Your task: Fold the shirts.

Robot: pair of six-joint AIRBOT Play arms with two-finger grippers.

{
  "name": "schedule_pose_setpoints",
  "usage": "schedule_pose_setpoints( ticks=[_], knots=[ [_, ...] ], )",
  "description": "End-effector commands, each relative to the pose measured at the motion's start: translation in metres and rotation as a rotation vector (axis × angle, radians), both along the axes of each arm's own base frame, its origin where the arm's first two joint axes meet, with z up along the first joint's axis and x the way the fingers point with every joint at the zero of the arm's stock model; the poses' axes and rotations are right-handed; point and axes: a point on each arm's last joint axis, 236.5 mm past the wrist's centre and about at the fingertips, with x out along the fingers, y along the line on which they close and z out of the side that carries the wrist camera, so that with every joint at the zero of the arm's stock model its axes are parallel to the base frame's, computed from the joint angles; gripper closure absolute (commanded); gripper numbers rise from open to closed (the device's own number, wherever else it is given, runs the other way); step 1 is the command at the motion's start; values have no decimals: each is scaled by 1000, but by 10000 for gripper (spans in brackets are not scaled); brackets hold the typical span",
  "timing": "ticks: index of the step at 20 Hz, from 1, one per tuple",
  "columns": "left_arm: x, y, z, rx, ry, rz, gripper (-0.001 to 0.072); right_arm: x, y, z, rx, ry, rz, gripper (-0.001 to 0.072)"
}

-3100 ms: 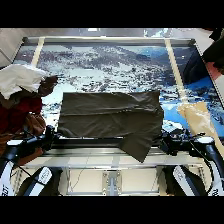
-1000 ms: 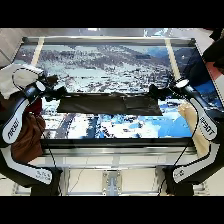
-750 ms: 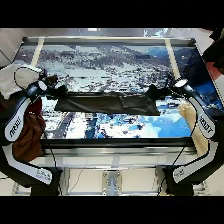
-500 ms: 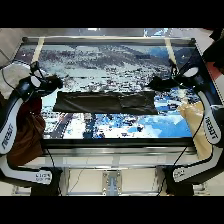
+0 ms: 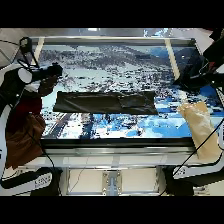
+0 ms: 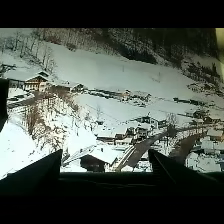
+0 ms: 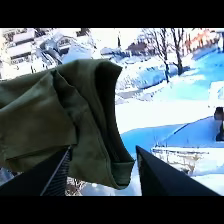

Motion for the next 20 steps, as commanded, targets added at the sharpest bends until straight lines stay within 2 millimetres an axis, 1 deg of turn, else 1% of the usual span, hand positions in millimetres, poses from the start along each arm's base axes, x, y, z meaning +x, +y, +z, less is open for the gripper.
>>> schedule_pose_setpoints(
  ticks=[1,2,3,4,6,8,10,14,18,20],
  knots=[
    [-8,-68,-1,124,-47,-216,67,-17,2,-39,243,138,5,155],
    [-7,-86,-7,125,-55,-247,84,-16,3,-56,259,151,25,152],
    [-5,-99,-14,123,-57,-264,110,-13,6,-69,268,162,28,148],
    [-4,-109,-24,115,-45,-275,119,-8,11,-80,286,164,36,114],
    [-5,-122,-45,102,2,-288,118,-1,22,-95,304,159,54,91],
    [-7,-131,-60,99,30,-303,118,4,30,-109,292,168,57,91],
    [-9,-138,-68,102,45,-317,118,9,39,-118,275,165,69,91],
    [-10,-144,-84,107,74,-331,118,10,70,-128,261,180,134,92],
    [-10,-146,-96,111,97,-335,118,3,103,-140,267,224,208,92],
    [-10,-146,-102,113,107,-335,118,-4,123,-142,277,244,259,94]
  ],
)
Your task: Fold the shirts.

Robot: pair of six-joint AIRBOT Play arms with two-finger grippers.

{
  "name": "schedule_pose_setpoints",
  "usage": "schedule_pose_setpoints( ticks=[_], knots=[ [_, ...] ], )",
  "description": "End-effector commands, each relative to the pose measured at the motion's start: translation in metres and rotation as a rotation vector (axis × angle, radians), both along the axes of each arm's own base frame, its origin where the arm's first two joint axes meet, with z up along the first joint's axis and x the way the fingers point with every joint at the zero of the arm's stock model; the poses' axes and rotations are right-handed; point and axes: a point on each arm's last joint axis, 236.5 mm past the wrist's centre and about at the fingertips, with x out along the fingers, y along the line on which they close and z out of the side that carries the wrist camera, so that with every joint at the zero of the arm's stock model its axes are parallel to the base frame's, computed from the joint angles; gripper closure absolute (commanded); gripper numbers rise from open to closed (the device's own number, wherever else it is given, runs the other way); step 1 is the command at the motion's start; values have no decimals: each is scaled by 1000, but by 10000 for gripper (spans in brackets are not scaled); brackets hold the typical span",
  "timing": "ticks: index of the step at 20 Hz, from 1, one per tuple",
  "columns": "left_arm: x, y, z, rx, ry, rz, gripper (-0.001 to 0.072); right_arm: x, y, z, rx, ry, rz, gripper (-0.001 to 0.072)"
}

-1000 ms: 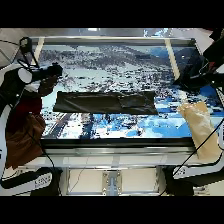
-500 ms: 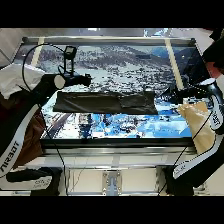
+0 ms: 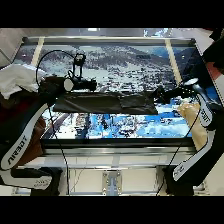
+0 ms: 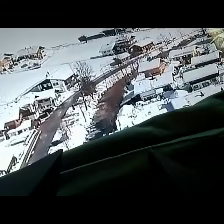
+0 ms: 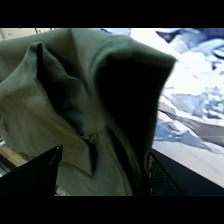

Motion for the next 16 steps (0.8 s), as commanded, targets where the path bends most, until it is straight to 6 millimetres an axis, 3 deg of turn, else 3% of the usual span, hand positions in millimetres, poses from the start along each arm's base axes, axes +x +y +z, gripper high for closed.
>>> schedule_pose_setpoints(
  ticks=[1,3,5,6,7,8,9,11,13,16],
  knots=[
    [0,-2,-13,7,23,-3,119,-9,29,-11,-11,16,89,116],
    [0,-2,-23,14,41,-3,118,-10,48,-7,9,11,115,302],
    [-1,-3,-38,10,73,1,119,-14,68,5,70,18,135,640],
    [-2,-7,-47,-12,102,10,125,-19,76,14,106,23,154,698],
    [-7,-12,-57,-48,149,21,294,-24,83,27,144,27,178,698],
    [-13,-19,-69,-81,202,28,522,-30,86,40,167,26,201,698],
    [-22,-27,-83,-97,257,24,639,-35,87,55,178,16,224,698],
    [-48,-48,-113,-83,366,-25,696,-41,88,88,176,-28,253,699],
    [-83,-79,-137,-46,446,-142,696,-46,88,125,161,-80,253,699],
    [-123,-124,-155,-14,484,-269,696,-61,90,184,133,-178,261,699]
  ],
)
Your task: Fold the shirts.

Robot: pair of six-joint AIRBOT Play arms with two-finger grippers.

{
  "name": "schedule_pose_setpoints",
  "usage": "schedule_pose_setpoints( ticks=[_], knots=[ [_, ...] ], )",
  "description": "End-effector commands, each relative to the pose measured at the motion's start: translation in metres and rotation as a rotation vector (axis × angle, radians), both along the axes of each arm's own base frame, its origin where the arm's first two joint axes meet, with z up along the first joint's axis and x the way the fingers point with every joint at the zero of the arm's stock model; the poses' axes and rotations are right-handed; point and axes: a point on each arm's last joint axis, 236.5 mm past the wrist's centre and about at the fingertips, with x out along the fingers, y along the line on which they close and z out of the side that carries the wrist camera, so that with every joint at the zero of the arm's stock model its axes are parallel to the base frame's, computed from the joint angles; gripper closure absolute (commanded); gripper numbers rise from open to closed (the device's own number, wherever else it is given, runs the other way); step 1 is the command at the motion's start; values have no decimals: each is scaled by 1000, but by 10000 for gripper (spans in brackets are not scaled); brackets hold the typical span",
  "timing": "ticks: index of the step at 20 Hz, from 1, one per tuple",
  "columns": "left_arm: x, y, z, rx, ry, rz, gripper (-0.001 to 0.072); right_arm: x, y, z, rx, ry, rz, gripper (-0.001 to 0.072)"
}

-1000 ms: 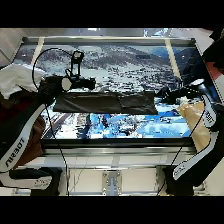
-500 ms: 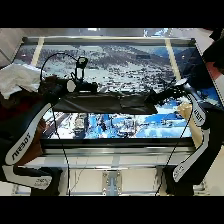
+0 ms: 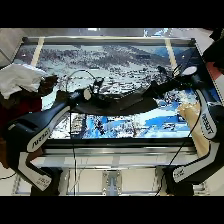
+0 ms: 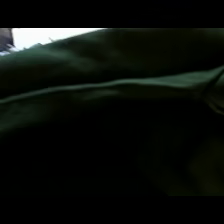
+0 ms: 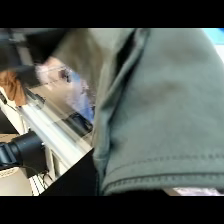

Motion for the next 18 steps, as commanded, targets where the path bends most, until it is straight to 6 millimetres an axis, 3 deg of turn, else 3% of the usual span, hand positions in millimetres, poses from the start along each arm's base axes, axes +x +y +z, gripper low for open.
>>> schedule_pose_setpoints(
  ticks=[1,3,5,8,10,13,16,18],
  knots=[
    [-55,-48,-25,11,82,-152,696,-20,4,66,-10,-106,4,700],
    [-68,-67,-24,7,67,-193,696,-25,6,100,-25,-175,-12,701],
    [-67,-79,-8,-35,41,-183,696,-25,17,127,-41,-245,-3,701],
    [-39,-69,52,-100,-54,-138,696,-21,49,144,-105,-330,34,702],
    [-13,-24,105,-77,-157,-104,696,-20,86,152,-116,-404,61,702],
    [10,72,179,-6,-273,-2,696,-19,162,152,-85,-512,93,702],
    [10,161,255,-13,-385,171,696,-19,250,122,-36,-548,102,701],
    [-2,204,296,-8,-462,261,696,-16,307,97,11,-568,55,696]
  ],
)
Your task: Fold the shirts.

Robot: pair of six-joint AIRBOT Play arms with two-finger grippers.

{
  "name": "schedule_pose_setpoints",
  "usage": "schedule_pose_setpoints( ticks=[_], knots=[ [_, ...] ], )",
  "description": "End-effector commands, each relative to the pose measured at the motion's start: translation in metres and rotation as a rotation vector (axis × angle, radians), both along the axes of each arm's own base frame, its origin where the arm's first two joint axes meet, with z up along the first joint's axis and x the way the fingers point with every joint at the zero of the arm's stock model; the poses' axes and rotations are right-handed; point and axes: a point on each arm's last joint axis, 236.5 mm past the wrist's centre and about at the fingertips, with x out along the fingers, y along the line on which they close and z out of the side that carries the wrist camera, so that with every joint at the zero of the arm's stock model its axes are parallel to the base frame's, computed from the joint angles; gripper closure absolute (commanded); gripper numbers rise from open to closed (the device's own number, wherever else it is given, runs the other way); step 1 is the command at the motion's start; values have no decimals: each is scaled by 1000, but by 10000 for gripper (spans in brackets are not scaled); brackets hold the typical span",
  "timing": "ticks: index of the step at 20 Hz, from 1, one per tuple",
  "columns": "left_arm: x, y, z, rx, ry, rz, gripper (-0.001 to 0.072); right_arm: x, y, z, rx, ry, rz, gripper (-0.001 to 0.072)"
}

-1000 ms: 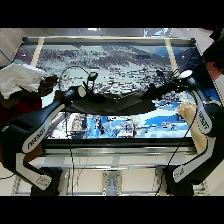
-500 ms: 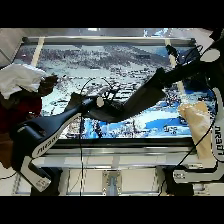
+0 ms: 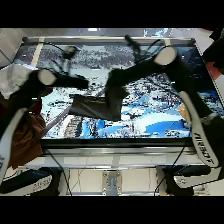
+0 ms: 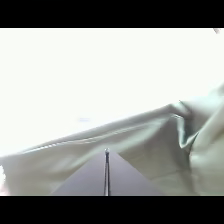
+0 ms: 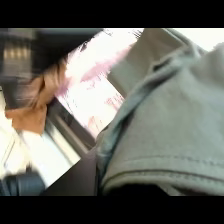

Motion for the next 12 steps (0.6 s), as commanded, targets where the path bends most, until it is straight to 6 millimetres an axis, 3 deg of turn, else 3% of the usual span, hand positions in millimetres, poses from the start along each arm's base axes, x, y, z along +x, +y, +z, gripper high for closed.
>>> schedule_pose_setpoints(
  ticks=[1,2,3,5,7,8,9,10,12],
  knots=[
    [-25,84,72,13,-126,163,696,8,103,-22,138,-80,-87,602],
    [-33,98,87,14,-158,196,696,9,129,-19,227,-62,-139,313],
    [-41,109,98,16,-180,221,696,7,146,-13,285,-71,-169,105],
    [-54,125,113,22,-208,261,696,5,154,-4,289,-130,-160,89],
    [-60,132,119,25,-222,280,696,12,136,2,214,-177,-110,91],
    [-61,134,120,26,-225,285,696,17,116,-2,125,-196,-69,92],
    [-60,134,119,26,-222,285,696,25,83,-14,-10,-206,-30,93],
    [-60,134,117,26,-216,285,696,32,36,-33,-185,-182,-4,95],
    [-58,134,113,26,-205,284,696,42,-79,-69,-522,-50,-47,107]
  ],
)
